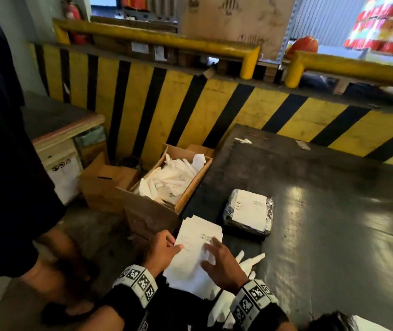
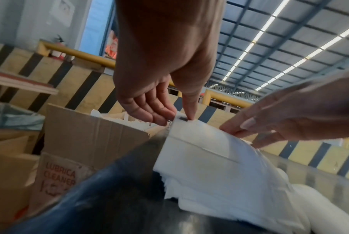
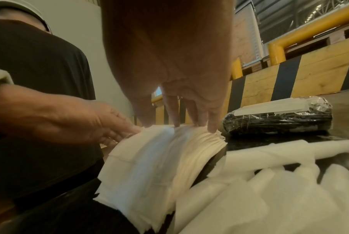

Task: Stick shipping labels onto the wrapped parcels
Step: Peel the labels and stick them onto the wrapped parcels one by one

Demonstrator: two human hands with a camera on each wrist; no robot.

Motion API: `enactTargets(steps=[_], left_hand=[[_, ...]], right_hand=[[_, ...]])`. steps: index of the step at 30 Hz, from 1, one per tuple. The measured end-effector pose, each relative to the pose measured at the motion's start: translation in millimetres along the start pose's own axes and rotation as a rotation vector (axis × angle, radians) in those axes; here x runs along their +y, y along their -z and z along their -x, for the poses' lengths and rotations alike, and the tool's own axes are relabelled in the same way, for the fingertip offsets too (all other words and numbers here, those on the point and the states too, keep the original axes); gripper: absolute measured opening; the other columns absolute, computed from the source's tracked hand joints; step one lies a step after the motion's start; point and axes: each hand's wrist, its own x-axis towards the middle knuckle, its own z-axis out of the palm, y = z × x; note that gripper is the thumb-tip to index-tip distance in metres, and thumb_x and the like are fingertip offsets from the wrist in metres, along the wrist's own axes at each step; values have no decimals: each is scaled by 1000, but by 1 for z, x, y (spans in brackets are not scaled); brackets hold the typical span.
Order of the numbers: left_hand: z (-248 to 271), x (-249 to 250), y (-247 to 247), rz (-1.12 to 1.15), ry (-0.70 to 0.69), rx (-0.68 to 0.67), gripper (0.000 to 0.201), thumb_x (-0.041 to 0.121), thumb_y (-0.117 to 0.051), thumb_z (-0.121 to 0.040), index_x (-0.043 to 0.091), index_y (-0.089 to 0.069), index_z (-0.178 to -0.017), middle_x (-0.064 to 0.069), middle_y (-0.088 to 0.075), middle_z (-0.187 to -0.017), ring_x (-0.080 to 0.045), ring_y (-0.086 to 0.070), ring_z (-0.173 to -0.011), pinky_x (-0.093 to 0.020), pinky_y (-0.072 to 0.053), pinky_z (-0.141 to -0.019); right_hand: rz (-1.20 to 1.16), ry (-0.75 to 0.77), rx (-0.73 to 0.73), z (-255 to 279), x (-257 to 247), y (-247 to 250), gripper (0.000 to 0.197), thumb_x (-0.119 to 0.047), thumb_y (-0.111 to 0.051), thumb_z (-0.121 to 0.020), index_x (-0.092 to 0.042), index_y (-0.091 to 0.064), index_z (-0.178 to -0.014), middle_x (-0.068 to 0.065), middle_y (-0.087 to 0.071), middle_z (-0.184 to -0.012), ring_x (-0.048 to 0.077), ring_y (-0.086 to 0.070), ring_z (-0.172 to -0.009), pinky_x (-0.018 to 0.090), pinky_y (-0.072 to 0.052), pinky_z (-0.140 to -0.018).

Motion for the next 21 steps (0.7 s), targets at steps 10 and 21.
enactTargets(steps=[10,21], left_hand=[[-16,-7,8,186,-24,-131,19,4,-71,-80,8,-57,-68,-6,-59,-63,-7,-56,-59,-14,-44,-58],[-10,8,26,234,-81,-130,14,3,-69,-81,6,-65,-68,0,-65,-57,-5,-60,-55,-13,-46,-58]], right_hand=[[26,24,-17,4,10,2,62,-38,-49,-93,-19,-24,-147,6,-5,-159,16,-9,-146,24,-10,-115],[-70,35,45,1,14,7,50,-27,-52,-93,-12,-41,-140,5,-27,-154,15,-24,-142,18,-15,-110]])
